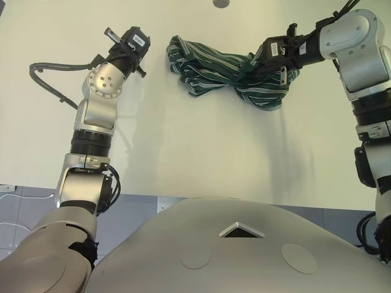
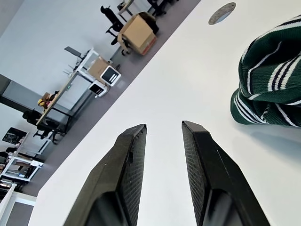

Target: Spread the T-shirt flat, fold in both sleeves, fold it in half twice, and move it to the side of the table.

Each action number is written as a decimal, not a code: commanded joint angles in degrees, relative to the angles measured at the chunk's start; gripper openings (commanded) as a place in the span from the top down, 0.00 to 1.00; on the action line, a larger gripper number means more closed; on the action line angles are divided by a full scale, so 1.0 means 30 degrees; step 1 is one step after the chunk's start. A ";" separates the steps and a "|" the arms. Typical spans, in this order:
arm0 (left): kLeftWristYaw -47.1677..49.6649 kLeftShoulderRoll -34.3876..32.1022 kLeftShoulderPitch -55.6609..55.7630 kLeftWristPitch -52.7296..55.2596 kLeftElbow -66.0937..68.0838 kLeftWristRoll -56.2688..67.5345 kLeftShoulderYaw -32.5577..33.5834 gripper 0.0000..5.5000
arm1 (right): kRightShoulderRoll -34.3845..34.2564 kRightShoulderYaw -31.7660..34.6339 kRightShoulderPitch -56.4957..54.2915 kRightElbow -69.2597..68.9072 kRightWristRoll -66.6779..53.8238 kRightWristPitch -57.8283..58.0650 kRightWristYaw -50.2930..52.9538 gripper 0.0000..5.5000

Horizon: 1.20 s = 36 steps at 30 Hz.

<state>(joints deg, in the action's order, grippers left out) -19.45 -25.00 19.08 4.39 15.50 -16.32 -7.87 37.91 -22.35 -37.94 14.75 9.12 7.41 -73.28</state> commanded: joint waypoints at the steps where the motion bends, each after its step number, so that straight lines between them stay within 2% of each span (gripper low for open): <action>1: 0.0015 -0.0048 0.0333 -0.0259 0.0117 -0.0144 -0.0225 0.75 | -0.0419 0.1847 -0.0539 -0.0519 -0.1780 0.2734 0.0394 1.00; 6: -0.1368 -0.0217 0.0383 -0.1630 -0.1003 0.1542 0.0335 0.75 | -0.0793 0.5023 -0.2247 -0.1334 -0.5768 0.7451 0.0366 1.00; 10: -0.4227 -0.0381 0.1431 -0.2200 -0.1918 0.4299 0.0836 0.75 | -0.1369 0.7118 -0.4710 -0.1419 -0.8429 0.8736 0.0897 1.00; 14: -0.6806 -0.0886 0.2240 -0.1985 -0.2300 0.5172 0.0183 0.63 | -0.1463 0.7154 -0.5584 -0.1455 -0.9058 0.8693 0.1238 1.00; 18: -0.7776 -0.2161 0.2687 -0.2503 -0.2449 0.4085 -0.0272 0.50 | -0.1421 0.6938 -0.5721 -0.1645 -0.9321 0.8628 0.1432 1.00; 23: -0.8646 -0.3087 0.2731 -0.3563 -0.2633 0.2601 -0.1550 0.49 | -0.1524 0.6797 -0.5760 -0.1994 -0.9549 0.8791 0.1426 1.00; 26: -0.7638 -0.2062 0.3763 -0.4506 -0.0644 0.1798 -0.2213 0.49 | -0.1584 0.6653 -0.5648 -0.2416 -0.9786 0.8991 0.1385 1.00; 31: -0.7187 -0.0620 0.5269 -0.5229 0.2752 0.1617 -0.2706 0.65 | -0.1577 0.6371 -0.5606 -0.2539 -1.0044 0.9014 0.1443 1.00; 36: -0.7552 -0.0584 0.5673 -0.5719 0.3996 0.1497 -0.2787 0.83 | -0.1513 0.6356 -0.5321 -0.2492 -0.9960 0.8913 0.1738 1.00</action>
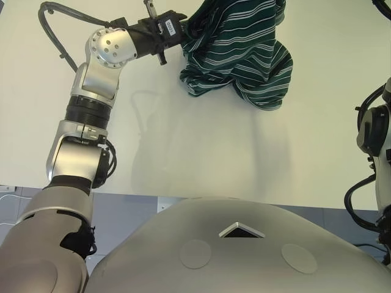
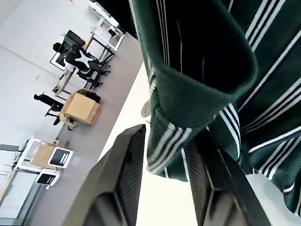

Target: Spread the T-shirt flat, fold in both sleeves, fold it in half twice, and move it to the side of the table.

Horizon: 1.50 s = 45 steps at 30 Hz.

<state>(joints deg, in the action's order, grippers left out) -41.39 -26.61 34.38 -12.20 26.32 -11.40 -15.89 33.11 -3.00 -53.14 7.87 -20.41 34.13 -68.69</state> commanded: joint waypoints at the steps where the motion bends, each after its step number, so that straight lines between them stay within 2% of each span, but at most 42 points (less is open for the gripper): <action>1: -0.0474 -0.0137 0.0657 -0.0094 0.0457 -0.0029 -0.0044 0.86 | 0.0122 -0.0077 -0.0214 -0.0106 -0.0094 -0.0034 0.0258 1.00; 4: -0.1109 -0.0247 0.1419 0.0174 0.1148 0.0939 0.0754 0.98 | 0.0243 0.0041 -0.0033 0.0106 0.0023 -0.0140 0.0511 1.00; 7: -0.1878 -0.0289 0.3968 0.0784 0.3726 0.2804 0.2485 0.99 | 0.0013 0.0077 -0.0689 0.1945 0.0571 -0.1029 0.1042 1.00; 10: -0.2051 -0.0531 0.9166 0.1448 0.8680 0.4114 0.4357 0.99 | -0.0486 -0.0075 -0.3204 0.7248 0.2245 -0.3942 0.2304 1.00; 12: -0.1311 -0.0700 1.2642 0.1522 1.1961 0.3786 0.4761 0.99 | -0.1040 -0.0237 -0.5890 1.1775 0.3505 -0.6691 0.3271 1.00; 16: 0.2280 -0.0571 1.7709 0.2301 1.5929 0.2509 0.4865 0.99 | -0.1860 -0.0668 -1.0807 1.9712 0.6488 -1.1355 0.7789 1.00; 22: 0.4938 -0.0926 2.0528 0.2737 1.7119 0.0899 0.4788 0.99 | -0.1852 -0.0976 -1.3229 2.2840 0.9461 -1.3788 1.3269 1.00; 25: 0.4769 -0.1223 2.0845 0.2631 1.7155 0.0479 0.4803 0.99 | -0.1559 -0.0980 -1.3480 2.3004 1.0096 -1.4432 1.3490 1.00; 27: 0.3804 -0.1492 2.0592 0.2616 1.7113 0.0330 0.4801 0.99 | -0.1304 -0.1151 -1.3240 2.2912 1.0514 -1.5011 1.2305 1.00; 29: 0.0538 -0.1908 1.9774 0.2856 1.6944 0.0498 0.4727 0.99 | -0.0755 -0.1668 -1.2235 2.2412 1.0657 -1.6252 0.7610 1.00; 31: -0.7236 -0.2708 1.8240 0.3898 1.6201 0.1507 0.4654 0.99 | 0.0576 -0.2244 -0.9827 1.9896 0.9287 -1.6861 -0.1468 1.00; 32: -1.1655 -0.3341 1.7080 0.5285 1.4859 0.2380 0.4458 0.99 | 0.1841 -0.3111 -0.7543 1.5973 0.7250 -1.5294 -0.4986 1.00; 33: -1.4747 -0.4543 1.4802 0.8070 1.1059 0.4703 0.3421 0.99 | 0.3617 -0.4249 -0.4821 1.0814 0.4540 -1.2824 -0.6985 1.00; 34: -1.6286 -0.6768 1.1428 1.1537 0.4977 0.8266 0.2061 0.99 | 0.5611 -0.5171 -0.1957 0.5307 0.1745 -1.0078 -0.7709 1.00; 36: -1.7033 -1.1145 0.4608 1.7303 -0.6766 1.4873 0.0691 0.99 | 0.8304 -0.5679 0.3215 -0.2870 -0.1647 -0.5906 -0.7935 1.00; 38: -1.7026 -1.2817 -0.0136 1.8864 -1.3181 1.6266 0.0687 0.99 | 0.8630 -0.5179 0.6763 -0.6245 -0.1653 -0.4015 -0.7746 1.00; 41: -1.5478 -1.3358 -0.7160 1.6672 -1.7874 1.2445 -0.0726 0.99 | 0.8474 -0.5440 1.1258 -0.8882 -0.0409 -0.3352 -0.6048 1.00; 45: -1.3126 -1.3721 -1.3221 1.5768 -2.0748 0.8788 -0.2225 0.99 | 0.8141 -0.5278 1.4641 -1.0488 0.2347 -0.3465 -0.4730 1.00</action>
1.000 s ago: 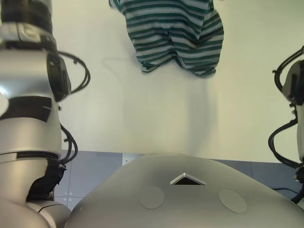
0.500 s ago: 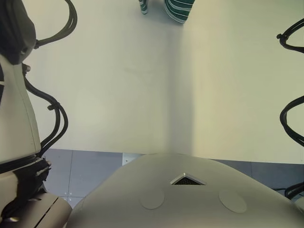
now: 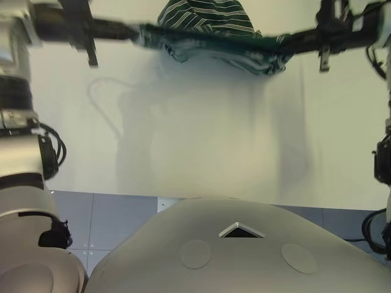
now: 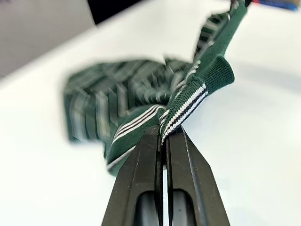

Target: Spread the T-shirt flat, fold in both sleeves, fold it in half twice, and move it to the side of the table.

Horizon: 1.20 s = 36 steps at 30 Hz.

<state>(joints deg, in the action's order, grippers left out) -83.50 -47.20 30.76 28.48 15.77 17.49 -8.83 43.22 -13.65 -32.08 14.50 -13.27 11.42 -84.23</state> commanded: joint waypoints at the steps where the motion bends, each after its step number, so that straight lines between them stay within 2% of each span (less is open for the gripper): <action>1: 0.1542 -0.7038 -1.3404 0.1970 -1.7590 -0.2088 -0.5129 0.99 | 0.4807 -0.1824 0.8454 -1.2855 0.1071 0.3725 0.0767 1.00; 4: 0.2963 -0.7487 -1.5551 0.1547 -1.7726 -0.4932 -0.5945 0.99 | 0.4728 -0.2027 0.9809 -1.3258 0.3034 0.3709 0.1786 1.00; 7: 0.4363 -0.7757 -1.6758 0.2209 -1.8825 -0.5680 -0.6046 0.99 | 0.4693 -0.1960 1.0438 -1.3928 0.3783 0.5214 0.2956 1.00; 8: 0.4862 -0.7500 -1.6874 0.2559 -1.9209 -0.5656 -0.5962 0.94 | 0.4752 -0.1930 1.0541 -1.4161 0.3766 0.5852 0.3240 0.92; 11: 0.5555 -0.7066 -1.7033 0.3215 -1.9939 -0.4871 -0.5134 0.85 | 0.5311 -0.1293 1.0858 -1.6276 0.1283 0.8595 0.2442 0.82; 12: 0.5702 -0.6873 -1.7083 0.3325 -2.0162 -0.4188 -0.4330 0.82 | 0.5209 -0.0773 1.0492 -1.6671 0.0003 0.9719 0.2203 0.79; 14: 0.5372 -0.5787 -1.6583 0.4128 -2.0518 -0.0869 -0.1127 0.80 | 0.4272 0.0997 0.8283 -1.5785 -0.2912 1.2508 0.2126 0.71; 17: 0.5723 -0.2690 -1.2616 0.6823 -1.8503 0.8728 0.5465 0.80 | 0.1392 0.4131 0.2501 -0.9860 -0.6516 1.6812 0.3483 0.71; 19: 0.6947 -0.1501 -1.0469 0.7868 -1.6054 1.0819 0.7136 0.80 | -0.1635 0.5251 -0.0809 -0.4707 -0.6409 1.8314 0.6607 0.71; 21: 0.9803 -0.0199 -0.8406 0.9362 -1.3547 1.0370 0.6697 0.80 | -0.4038 0.4829 -0.2280 -0.0258 -0.4724 1.7094 0.9784 0.71; 22: 1.1677 0.0602 -0.7364 1.0135 -1.2347 0.9760 0.6342 0.77 | -0.5118 0.4305 -0.2662 0.1718 -0.3873 1.5962 1.0910 0.70; 23: 1.3235 0.1289 -0.6402 1.0602 -1.1184 0.9059 0.5948 0.73 | -0.5992 0.3900 -0.2961 0.3380 -0.3248 1.5039 1.1620 0.70; 25: 1.6137 0.2371 -0.5137 1.0700 -0.8909 0.7140 0.5358 0.67 | -0.7786 0.3657 -0.3589 0.6849 -0.2573 1.3510 1.2417 0.64; 27: 1.7874 0.3215 -0.4442 1.0556 -0.7091 0.5994 0.5270 0.67 | -0.8942 0.4268 -0.4273 0.9896 -0.2463 1.2481 1.3024 0.60; 33: 1.8807 0.4521 -0.4941 1.0915 -0.5979 0.6187 0.6588 0.67 | -1.0453 0.5516 -0.5486 1.4968 -0.1979 0.9969 1.3659 0.60; 36: 1.8885 0.4921 -0.5607 1.1231 -0.5913 0.6112 0.6466 0.67 | -1.0895 0.5528 -0.5529 1.5372 -0.1974 1.0022 1.2808 0.72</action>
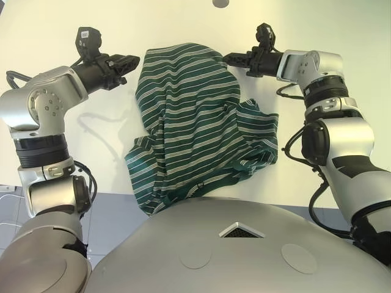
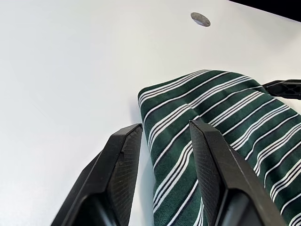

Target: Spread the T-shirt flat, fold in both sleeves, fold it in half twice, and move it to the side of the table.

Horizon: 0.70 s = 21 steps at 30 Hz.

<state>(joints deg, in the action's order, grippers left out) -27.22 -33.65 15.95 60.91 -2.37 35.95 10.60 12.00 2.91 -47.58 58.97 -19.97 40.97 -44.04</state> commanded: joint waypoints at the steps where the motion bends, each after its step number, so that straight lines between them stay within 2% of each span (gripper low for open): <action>1: 0.0185 0.0545 -0.0757 0.0478 0.0317 -0.0138 -0.0072 0.67 | -0.0539 0.0006 -0.0333 0.0579 0.0278 0.0243 -0.0815 0.76; 4: 0.0169 0.0638 -0.1085 0.0181 0.0854 -0.0695 -0.0414 0.67 | -0.0681 0.0367 -0.0338 0.0560 0.0336 -0.0568 -0.0633 0.88; 7: 0.0125 0.0777 -0.1311 -0.0370 0.1435 -0.1236 -0.0683 0.67 | -0.0444 0.0644 -0.0449 -0.1011 0.0767 -0.4228 -0.0075 0.98; 10: 0.0339 0.1120 -0.1254 -0.1187 0.2213 -0.1866 -0.0808 0.67 | 0.0011 -0.0328 -0.0556 -0.2340 0.2036 -0.6325 -0.0271 0.99; 15: 0.0661 0.1902 -0.0976 -0.1816 0.2765 -0.2129 -0.0674 0.67 | 0.1043 -0.4354 -0.0338 -0.2832 0.7977 -1.4409 0.2263 0.99; 18: 0.0777 0.2164 -0.0858 -0.1944 0.2881 -0.2167 -0.0666 0.67 | 0.0804 -0.5340 0.0029 -0.0822 0.9414 -1.4852 0.2909 0.99; 21: 0.0920 0.2382 -0.0603 -0.2071 0.3056 -0.2198 -0.0569 0.67 | 0.0495 -0.5231 0.0032 0.1760 0.9893 -1.4701 0.4394 0.99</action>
<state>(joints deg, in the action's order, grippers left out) -25.57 -27.03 13.63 54.28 5.80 30.62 8.86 13.94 -13.69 -47.05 60.93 9.49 -3.56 -32.73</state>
